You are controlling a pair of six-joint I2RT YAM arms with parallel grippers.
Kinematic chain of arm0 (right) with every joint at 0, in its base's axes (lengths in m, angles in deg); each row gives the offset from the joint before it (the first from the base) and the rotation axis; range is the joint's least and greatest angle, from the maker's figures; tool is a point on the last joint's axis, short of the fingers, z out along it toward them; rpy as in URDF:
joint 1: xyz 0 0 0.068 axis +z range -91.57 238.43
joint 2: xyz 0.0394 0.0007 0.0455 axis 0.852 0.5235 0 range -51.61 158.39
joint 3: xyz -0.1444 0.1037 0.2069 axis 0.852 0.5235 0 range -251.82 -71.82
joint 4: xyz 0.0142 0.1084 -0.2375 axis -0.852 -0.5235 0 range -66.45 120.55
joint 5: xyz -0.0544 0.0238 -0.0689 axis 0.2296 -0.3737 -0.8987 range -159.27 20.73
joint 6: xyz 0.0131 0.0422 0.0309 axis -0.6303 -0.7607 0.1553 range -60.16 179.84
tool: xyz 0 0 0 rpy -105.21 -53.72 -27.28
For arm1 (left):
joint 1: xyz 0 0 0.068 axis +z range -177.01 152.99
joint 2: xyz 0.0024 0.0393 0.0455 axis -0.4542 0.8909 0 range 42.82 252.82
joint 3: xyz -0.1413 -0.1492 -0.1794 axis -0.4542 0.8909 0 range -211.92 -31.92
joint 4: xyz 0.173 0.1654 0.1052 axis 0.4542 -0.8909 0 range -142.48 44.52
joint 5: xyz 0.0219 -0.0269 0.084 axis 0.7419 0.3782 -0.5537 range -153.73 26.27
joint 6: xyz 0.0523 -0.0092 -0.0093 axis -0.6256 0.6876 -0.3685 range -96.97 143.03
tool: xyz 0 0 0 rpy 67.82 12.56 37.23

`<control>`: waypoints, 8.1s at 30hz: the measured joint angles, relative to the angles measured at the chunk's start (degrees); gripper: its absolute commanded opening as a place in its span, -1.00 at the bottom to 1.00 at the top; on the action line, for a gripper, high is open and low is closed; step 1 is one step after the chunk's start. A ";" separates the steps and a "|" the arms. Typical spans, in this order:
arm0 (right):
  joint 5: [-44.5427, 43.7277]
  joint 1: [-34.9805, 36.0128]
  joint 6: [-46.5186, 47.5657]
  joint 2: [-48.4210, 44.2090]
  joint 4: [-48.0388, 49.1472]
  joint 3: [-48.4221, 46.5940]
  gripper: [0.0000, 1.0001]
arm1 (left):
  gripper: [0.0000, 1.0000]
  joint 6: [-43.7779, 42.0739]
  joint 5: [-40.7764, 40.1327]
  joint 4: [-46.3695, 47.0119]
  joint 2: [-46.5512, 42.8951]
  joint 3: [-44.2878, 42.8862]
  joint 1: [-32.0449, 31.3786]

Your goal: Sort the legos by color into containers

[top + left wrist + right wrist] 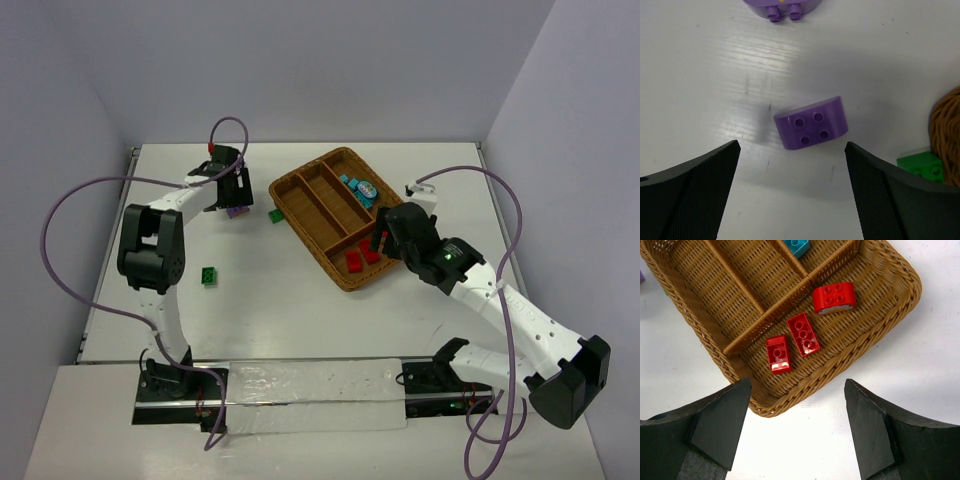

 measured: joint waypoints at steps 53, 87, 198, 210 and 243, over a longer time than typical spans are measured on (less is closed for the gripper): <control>-1.25 1.75 -0.09 0.48 -1.90 -1.48 0.65 | 0.58 -10.74 9.77 9.38 10.24 -5.23 0.02; -2.25 3.15 -0.58 -0.59 -2.22 -1.48 0.65 | -1.00 -4.83 4.53 6.08 2.86 2.50 -1.63; -4.62 3.46 -0.21 4.74 -4.78 -3.28 0.66 | 0.26 13.65 0.13 2.33 38.82 -52.15 4.45; -4.61 3.46 -0.01 5.53 -4.76 -3.75 0.66 | -0.60 13.89 -1.26 2.52 36.10 -47.18 4.23; -4.65 5.25 -2.02 -0.87 -4.94 -3.60 0.66 | -1.00 11.06 6.47 1.61 8.01 -28.20 -16.10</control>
